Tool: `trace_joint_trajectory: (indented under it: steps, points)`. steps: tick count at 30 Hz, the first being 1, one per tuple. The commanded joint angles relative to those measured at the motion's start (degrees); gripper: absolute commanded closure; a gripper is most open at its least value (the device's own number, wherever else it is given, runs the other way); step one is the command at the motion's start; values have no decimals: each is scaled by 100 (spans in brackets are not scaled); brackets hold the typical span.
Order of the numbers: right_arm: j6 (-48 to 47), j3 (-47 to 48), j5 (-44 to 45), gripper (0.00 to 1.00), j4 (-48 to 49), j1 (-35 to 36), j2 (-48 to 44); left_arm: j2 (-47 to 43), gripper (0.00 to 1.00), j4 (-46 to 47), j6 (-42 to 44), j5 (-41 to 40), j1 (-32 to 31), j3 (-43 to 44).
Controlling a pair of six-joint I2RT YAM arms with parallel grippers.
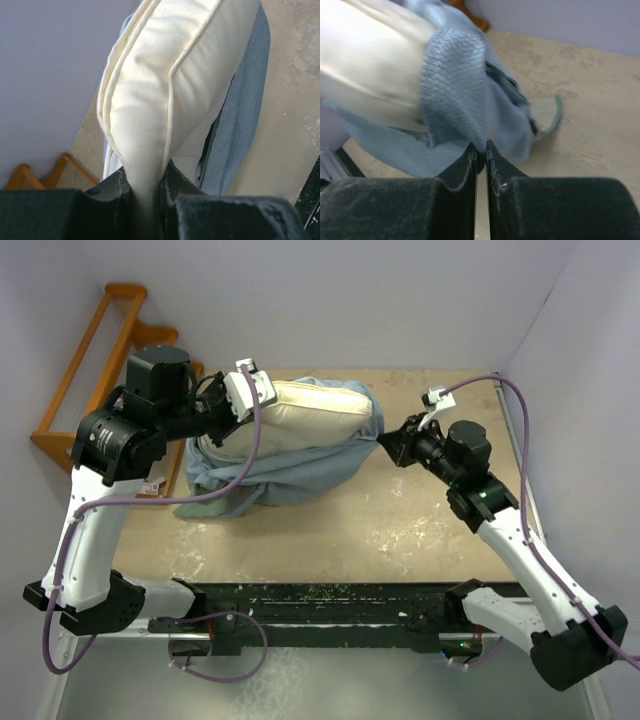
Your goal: Remove the pillowcase from the pillow
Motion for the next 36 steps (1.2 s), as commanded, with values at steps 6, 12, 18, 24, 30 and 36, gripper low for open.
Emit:
trace_joint_trajectory:
  steps: [6,12,18,24,30,36]
  points:
    - [683,-835,-797,100,710,-747,443,-203,100,619,137,-94,4,378]
    - [1023,-1382,-83,100,544,-747,980,-348,100,1510,-596,57,4,551]
    - [951,-1656,451,91,656,-722,572,-422,100,2502,-1311,-503,4,782]
    - [-557,741,269,52,-458,-693,30,-442,100,2229,-1244,90,4,475]
    - [-1161,2647,-1010,41,-275,-338,147,-352,100,1008,-1103,937,4,246]
    - [-2360,3800,-2527,26,-1041,606,1000,-148,100,25,-472,1408,4,114]
